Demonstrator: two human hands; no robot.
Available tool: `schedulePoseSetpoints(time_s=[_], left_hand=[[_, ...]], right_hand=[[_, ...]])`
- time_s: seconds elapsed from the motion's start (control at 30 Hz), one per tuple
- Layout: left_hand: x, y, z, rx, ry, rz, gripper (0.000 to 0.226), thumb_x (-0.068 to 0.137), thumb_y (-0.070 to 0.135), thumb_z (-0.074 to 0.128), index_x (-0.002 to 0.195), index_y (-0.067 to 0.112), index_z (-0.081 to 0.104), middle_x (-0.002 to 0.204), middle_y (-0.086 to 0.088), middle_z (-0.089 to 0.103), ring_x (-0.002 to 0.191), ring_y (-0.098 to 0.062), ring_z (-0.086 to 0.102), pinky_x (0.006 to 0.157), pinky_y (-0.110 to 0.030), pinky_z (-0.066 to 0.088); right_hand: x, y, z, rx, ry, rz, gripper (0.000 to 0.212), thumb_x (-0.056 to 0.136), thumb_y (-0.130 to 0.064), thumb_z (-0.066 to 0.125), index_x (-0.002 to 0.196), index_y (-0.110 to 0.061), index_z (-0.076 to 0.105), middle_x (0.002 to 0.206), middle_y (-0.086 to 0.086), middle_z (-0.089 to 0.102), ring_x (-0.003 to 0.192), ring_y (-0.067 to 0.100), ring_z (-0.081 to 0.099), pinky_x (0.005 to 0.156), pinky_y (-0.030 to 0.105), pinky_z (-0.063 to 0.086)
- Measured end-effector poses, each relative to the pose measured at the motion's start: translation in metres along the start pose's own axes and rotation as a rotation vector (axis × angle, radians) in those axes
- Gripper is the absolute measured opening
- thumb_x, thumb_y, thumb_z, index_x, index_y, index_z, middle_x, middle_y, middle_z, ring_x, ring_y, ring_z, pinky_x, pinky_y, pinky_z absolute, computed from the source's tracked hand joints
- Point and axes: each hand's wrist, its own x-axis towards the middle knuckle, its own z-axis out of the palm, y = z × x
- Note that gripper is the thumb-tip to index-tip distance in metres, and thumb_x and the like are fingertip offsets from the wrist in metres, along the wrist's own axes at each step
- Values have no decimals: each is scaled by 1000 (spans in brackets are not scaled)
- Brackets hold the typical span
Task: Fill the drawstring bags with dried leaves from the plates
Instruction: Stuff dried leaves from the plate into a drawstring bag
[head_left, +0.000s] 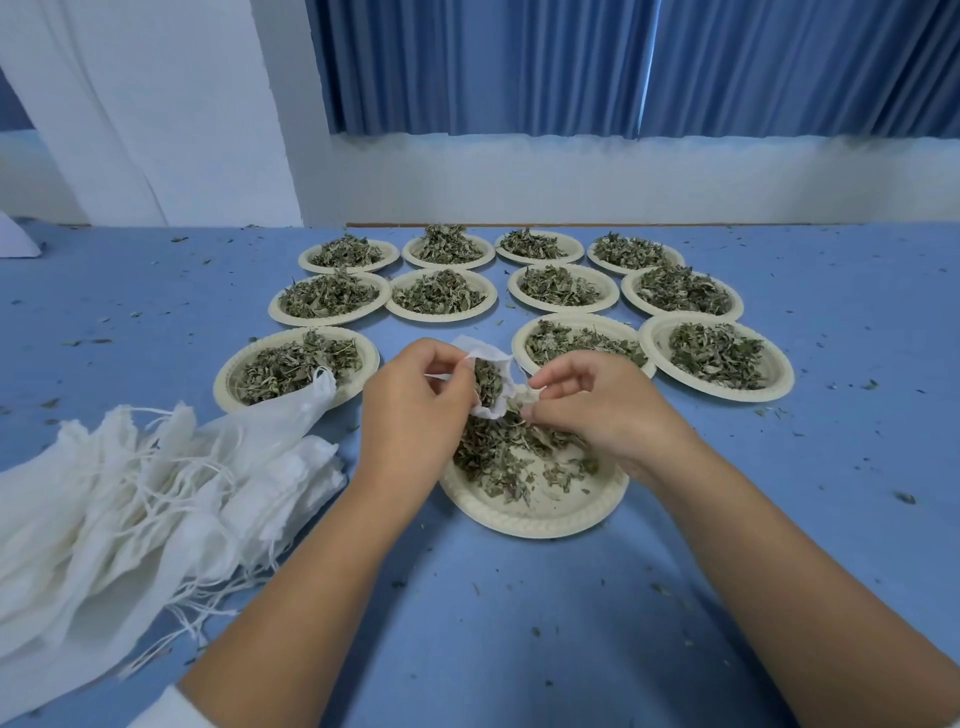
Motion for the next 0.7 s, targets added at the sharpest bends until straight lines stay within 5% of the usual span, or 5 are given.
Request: schedulePoseSetpoints(time_s=[0.27, 0.4, 0.57, 0.7], left_hand=[[-3, 3, 5, -15, -2, 24, 8, 90, 19, 66, 84, 20, 71, 69, 7, 71, 66, -10, 69, 69, -30, 57], [-5, 7, 6, -93, -32, -35, 9, 90, 14, 65, 82, 17, 70, 66, 6, 72, 62, -7, 70, 69, -27, 59], [-4, 9, 3, -200, -50, -104, 8, 90, 10, 64, 84, 11, 70, 64, 3, 71, 62, -10, 71, 72, -33, 62], [-1, 6, 1, -267, -24, -149, 7, 91, 11, 65, 87, 8, 69, 63, 2, 70, 63, -14, 71, 73, -35, 61]], right_hand=[[-3, -2, 23, 296, 189, -343, 23, 75, 3, 78, 82, -14, 64, 77, 0, 67, 69, 3, 64, 66, 14, 52], [0, 6, 39, 157, 289, -481, 21, 78, 1, 76, 78, -15, 62, 86, 5, 62, 73, 2, 62, 68, 14, 50], [4, 12, 37, -192, 383, -611, 10, 80, -18, 77, 79, -18, 67, 77, -7, 63, 82, 11, 56, 76, 14, 39], [2, 8, 27, -126, 386, -553, 4, 88, -22, 66, 85, -21, 69, 86, -11, 63, 81, 6, 55, 74, 14, 40]])
